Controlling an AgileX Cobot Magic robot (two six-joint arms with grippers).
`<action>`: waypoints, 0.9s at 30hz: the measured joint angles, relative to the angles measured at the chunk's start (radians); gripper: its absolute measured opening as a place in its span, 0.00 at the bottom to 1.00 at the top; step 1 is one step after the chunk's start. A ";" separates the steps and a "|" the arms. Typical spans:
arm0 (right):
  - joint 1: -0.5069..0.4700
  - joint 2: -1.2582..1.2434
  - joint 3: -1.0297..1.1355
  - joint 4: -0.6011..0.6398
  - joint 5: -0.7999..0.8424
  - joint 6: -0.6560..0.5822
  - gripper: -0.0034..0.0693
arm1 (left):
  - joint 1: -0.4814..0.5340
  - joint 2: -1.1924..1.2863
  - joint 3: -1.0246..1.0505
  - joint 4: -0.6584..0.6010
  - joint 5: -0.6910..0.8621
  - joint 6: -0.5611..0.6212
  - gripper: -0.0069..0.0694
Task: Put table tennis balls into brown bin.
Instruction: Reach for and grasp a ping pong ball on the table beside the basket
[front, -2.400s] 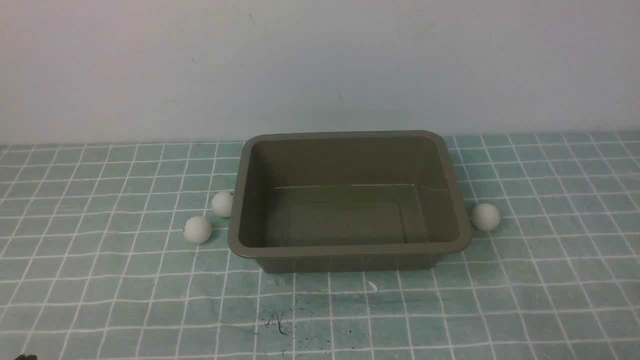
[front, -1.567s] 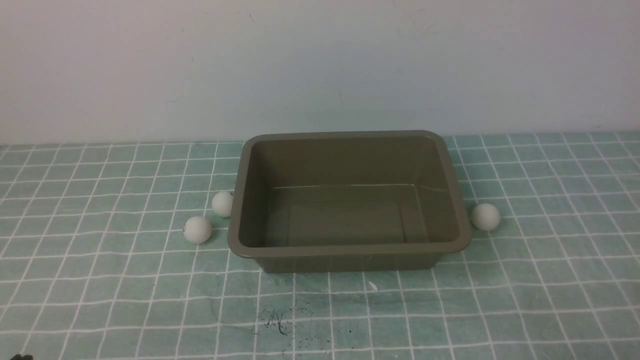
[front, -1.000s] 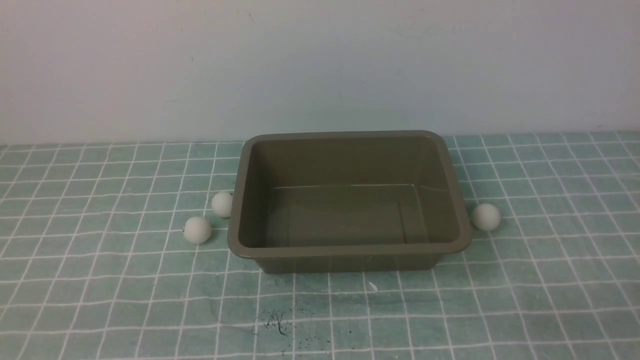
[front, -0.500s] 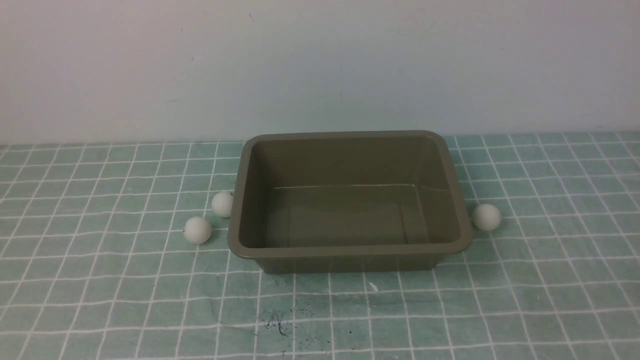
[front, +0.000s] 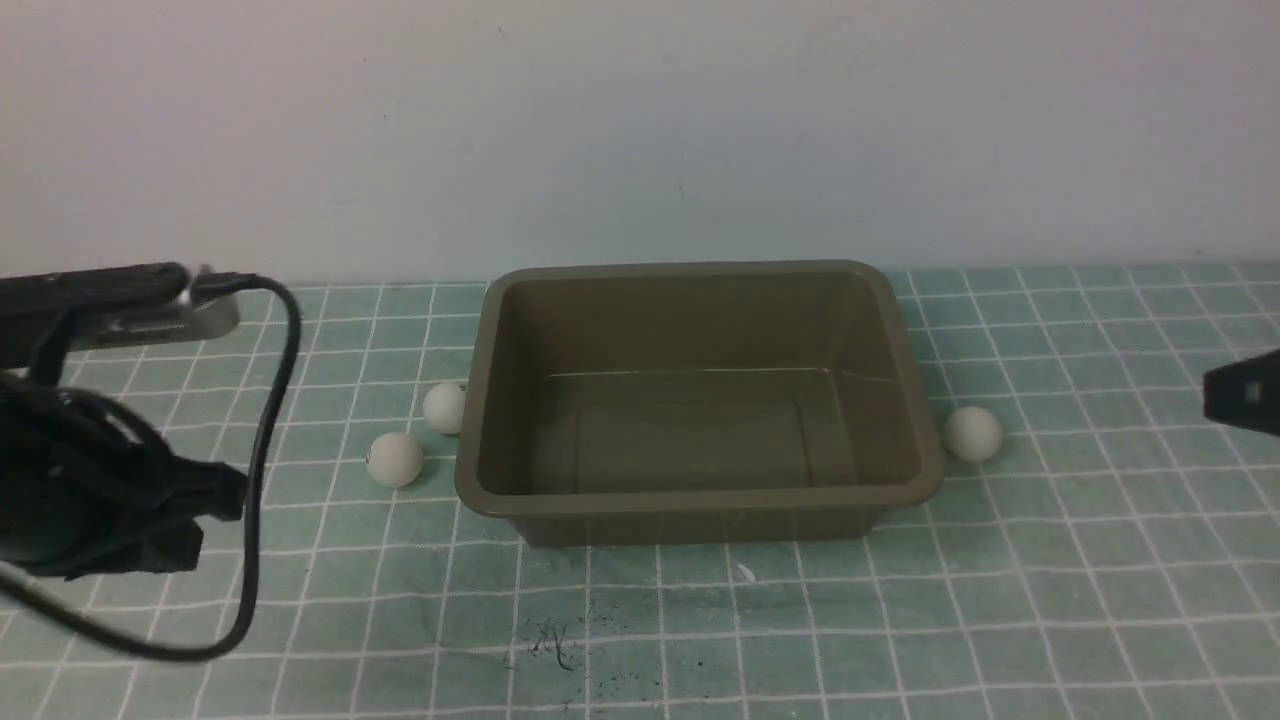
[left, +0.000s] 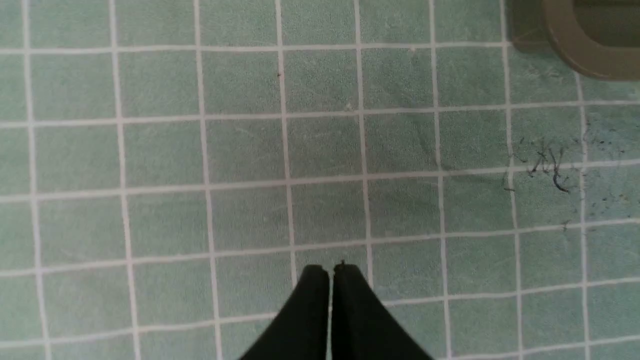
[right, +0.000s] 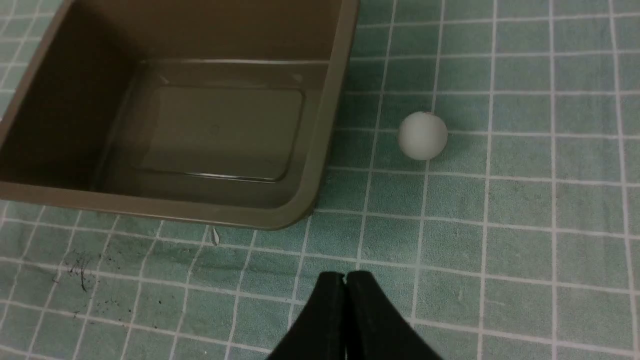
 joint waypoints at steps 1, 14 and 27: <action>0.000 0.014 -0.005 -0.002 0.000 -0.001 0.03 | 0.000 0.047 -0.025 -0.005 -0.006 0.016 0.08; 0.000 0.025 -0.008 -0.005 -0.076 -0.002 0.03 | -0.053 0.446 -0.266 -0.074 -0.243 0.268 0.19; 0.000 0.082 -0.032 -0.043 -0.178 0.048 0.03 | -0.059 0.751 -0.422 -0.122 -0.255 0.280 0.72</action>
